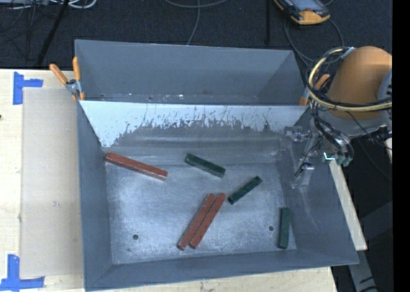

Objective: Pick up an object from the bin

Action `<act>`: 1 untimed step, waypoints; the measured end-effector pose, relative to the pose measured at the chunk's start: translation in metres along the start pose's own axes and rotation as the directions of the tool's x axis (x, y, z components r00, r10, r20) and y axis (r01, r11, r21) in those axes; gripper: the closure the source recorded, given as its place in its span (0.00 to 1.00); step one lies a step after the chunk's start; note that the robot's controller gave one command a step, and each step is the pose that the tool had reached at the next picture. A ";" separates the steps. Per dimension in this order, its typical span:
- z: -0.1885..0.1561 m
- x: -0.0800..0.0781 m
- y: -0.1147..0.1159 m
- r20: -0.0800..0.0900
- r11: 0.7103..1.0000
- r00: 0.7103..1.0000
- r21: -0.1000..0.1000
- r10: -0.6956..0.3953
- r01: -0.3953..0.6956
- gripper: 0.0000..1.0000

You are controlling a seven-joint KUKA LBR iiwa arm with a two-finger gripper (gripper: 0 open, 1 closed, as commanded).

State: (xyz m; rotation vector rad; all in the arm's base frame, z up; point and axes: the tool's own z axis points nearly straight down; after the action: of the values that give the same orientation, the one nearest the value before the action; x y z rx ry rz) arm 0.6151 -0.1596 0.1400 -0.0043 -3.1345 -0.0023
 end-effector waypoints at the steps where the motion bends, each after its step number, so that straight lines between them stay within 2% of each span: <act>1: 0.075 0.030 0.026 -0.002 1.000 1.000 -0.002 -0.023 0.023 0.00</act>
Offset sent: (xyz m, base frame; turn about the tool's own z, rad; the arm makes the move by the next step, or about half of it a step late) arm -0.0281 0.0249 -0.0700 -0.0214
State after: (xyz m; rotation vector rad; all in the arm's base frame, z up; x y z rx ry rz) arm 0.5841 -0.1329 0.0652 0.0313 -3.1324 -0.0053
